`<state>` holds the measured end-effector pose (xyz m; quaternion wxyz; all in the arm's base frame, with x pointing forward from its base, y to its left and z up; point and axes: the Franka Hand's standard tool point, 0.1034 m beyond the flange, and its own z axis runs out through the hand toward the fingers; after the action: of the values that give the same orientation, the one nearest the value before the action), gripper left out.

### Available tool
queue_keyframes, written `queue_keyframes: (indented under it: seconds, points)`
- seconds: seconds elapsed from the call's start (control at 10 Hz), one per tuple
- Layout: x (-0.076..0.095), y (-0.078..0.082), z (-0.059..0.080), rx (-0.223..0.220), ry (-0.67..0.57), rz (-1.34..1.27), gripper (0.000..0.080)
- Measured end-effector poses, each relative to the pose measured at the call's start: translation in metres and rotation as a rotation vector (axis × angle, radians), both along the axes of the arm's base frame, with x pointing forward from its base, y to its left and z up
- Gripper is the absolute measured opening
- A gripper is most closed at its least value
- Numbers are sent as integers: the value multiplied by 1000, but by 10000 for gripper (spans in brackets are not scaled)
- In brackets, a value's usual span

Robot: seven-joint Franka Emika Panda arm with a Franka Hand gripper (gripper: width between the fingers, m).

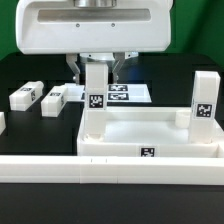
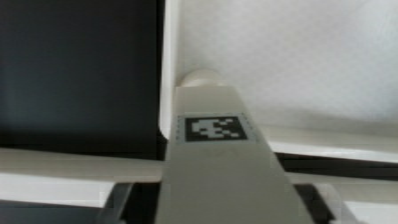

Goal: Assemble desk

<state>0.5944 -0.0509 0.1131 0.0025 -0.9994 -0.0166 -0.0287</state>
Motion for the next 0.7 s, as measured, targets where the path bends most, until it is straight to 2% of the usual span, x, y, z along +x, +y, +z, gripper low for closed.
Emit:
queue_keyframes:
  seconds: [0.7]
  points:
    - [-2,-1,-2,61,10,-730,291]
